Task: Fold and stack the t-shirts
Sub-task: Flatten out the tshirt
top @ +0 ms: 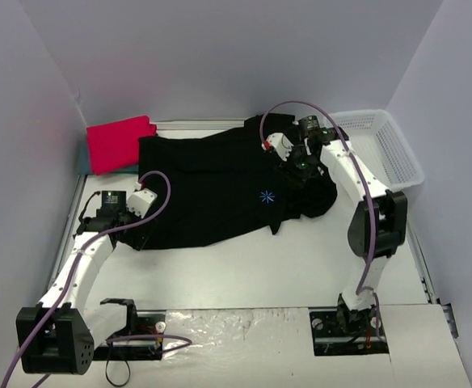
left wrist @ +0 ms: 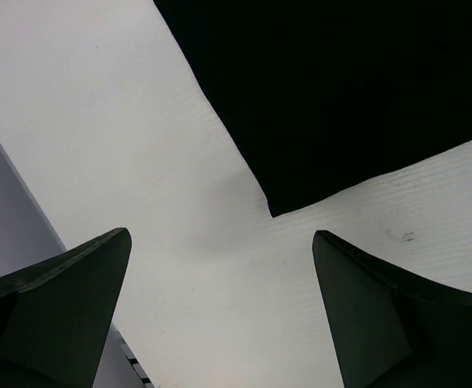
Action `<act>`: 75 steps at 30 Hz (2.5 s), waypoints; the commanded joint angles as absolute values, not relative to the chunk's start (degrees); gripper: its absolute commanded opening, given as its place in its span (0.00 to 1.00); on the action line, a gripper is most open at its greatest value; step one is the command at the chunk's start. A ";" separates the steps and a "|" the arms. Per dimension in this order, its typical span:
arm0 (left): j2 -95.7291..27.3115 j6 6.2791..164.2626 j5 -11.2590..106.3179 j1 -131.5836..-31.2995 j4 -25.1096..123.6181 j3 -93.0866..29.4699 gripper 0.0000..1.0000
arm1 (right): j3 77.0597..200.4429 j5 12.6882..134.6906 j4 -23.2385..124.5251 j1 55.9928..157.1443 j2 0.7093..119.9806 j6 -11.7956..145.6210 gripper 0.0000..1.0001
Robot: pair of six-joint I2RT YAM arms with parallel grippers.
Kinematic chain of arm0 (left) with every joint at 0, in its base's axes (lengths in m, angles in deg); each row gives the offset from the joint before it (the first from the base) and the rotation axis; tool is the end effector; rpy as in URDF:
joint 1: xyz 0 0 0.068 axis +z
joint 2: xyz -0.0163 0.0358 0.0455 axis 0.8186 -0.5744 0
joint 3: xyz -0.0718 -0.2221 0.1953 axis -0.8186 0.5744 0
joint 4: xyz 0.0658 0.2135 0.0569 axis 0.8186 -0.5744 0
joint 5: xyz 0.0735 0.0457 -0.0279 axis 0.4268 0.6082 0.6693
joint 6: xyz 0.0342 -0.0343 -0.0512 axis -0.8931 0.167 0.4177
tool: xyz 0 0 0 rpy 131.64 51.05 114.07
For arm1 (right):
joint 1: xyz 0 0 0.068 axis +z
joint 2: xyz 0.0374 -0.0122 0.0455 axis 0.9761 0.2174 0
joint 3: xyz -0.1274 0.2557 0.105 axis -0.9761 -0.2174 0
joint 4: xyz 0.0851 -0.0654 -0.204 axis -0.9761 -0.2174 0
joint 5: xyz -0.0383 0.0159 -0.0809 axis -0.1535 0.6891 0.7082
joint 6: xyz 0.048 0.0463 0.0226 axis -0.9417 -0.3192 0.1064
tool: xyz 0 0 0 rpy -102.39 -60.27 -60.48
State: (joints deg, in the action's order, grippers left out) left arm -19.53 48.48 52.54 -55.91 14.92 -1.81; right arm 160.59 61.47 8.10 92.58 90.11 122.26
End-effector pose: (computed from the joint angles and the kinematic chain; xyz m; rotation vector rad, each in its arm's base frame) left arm 0.1779 -0.0063 0.2596 0.5810 2.3891 0.1157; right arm 0.3965 0.1275 0.2931 -1.4191 2.0383 0.2015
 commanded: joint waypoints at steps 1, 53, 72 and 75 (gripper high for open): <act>-18.39 48.20 51.31 -55.47 15.95 -1.83 0.95 | 157.35 61.64 8.00 93.17 83.34 120.31 0.50; -19.18 48.29 53.86 -55.38 17.44 -0.42 0.95 | 131.06 57.60 16.70 93.26 82.00 142.81 0.44; -19.18 48.38 53.51 -55.29 17.36 -0.42 0.95 | 132.81 59.97 20.48 91.33 84.91 139.56 0.04; -19.10 48.38 53.42 -55.29 17.36 -0.42 0.95 | 133.08 60.06 20.56 91.24 84.56 138.42 0.00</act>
State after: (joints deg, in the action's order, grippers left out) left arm -19.47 48.41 53.07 -55.65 16.67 -0.06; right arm 131.08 59.59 21.76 91.66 84.95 139.81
